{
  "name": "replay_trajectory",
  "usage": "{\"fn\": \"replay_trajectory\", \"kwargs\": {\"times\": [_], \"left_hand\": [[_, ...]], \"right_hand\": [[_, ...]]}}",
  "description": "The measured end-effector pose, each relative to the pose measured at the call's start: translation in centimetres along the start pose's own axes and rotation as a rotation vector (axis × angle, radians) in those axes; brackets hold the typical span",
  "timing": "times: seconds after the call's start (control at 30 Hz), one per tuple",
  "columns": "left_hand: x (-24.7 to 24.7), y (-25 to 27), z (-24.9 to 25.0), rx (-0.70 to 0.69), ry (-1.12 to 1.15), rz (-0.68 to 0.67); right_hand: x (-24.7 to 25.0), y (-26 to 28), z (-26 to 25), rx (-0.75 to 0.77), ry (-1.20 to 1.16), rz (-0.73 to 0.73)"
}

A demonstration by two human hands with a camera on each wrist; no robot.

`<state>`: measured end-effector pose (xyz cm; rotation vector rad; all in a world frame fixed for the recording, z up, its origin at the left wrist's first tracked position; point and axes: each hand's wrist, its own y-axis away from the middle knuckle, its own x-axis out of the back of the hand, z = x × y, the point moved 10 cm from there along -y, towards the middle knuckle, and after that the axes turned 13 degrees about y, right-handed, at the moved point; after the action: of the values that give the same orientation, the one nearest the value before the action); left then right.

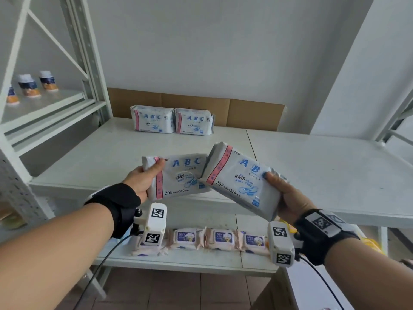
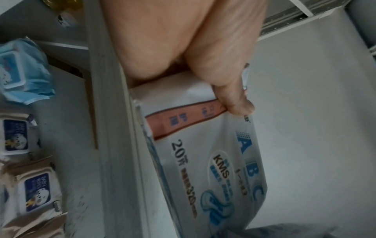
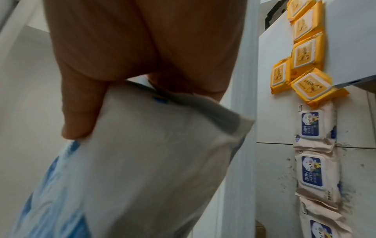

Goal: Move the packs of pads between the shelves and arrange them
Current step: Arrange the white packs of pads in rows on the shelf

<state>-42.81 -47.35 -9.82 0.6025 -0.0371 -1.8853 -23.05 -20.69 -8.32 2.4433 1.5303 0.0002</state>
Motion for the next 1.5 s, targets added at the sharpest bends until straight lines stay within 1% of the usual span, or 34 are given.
{"fn": "replay_trajectory", "kwargs": {"times": [0.1, 0.23, 0.43, 0.6, 0.8, 0.93, 1.0, 1.1, 1.3, 1.37, 1.43, 1.47, 1.5], "left_hand": [[0.6, -3.3, 1.6, -0.021, 0.004, 0.014], [2.4, -8.4, 5.3, -0.102, -0.003, 0.058], [6.1, -14.9, 10.4, -0.159, -0.018, 0.135], [8.5, -19.8, 11.7, -0.129, -0.057, 0.135], [9.3, -25.6, 13.7, -0.134, -0.073, 0.054], [9.2, -28.6, 14.3, -0.101, -0.085, -0.028], [9.2, -29.7, 14.4, -0.102, -0.082, -0.040], [9.9, -31.0, 14.3, -0.110, -0.051, -0.015], [10.7, -32.5, 13.6, -0.108, 0.081, 0.012], [10.2, -32.6, 13.4, -0.102, 0.049, -0.030], [9.0, -32.3, 13.2, -0.085, -0.040, -0.111], [8.6, -32.1, 13.2, -0.084, -0.085, -0.130], [8.5, -32.1, 13.2, -0.091, -0.111, -0.119]], "right_hand": [[-0.3, -3.4, -1.7, 0.041, 0.055, 0.031], [0.2, -9.5, -4.2, 0.059, 0.110, 0.125], [-1.9, -18.1, -5.8, 0.042, 0.237, 0.134], [-3.7, -23.6, -5.0, -0.013, 0.213, 0.140], [-6.2, -28.7, -5.2, -0.036, 0.169, 0.123], [-6.8, -31.4, -5.3, -0.059, 0.135, 0.128], [-7.0, -32.5, -5.4, -0.061, 0.123, 0.133], [-7.4, -33.5, -5.4, -0.068, 0.127, 0.144], [-7.6, -34.9, -5.4, -0.071, 0.140, 0.175], [-8.0, -35.2, -5.4, -0.078, 0.142, 0.171], [-8.3, -35.5, -5.3, -0.082, 0.145, 0.169], [-8.3, -35.6, -5.3, -0.082, 0.148, 0.172], [-8.3, -35.8, -5.3, -0.082, 0.152, 0.174]]}}
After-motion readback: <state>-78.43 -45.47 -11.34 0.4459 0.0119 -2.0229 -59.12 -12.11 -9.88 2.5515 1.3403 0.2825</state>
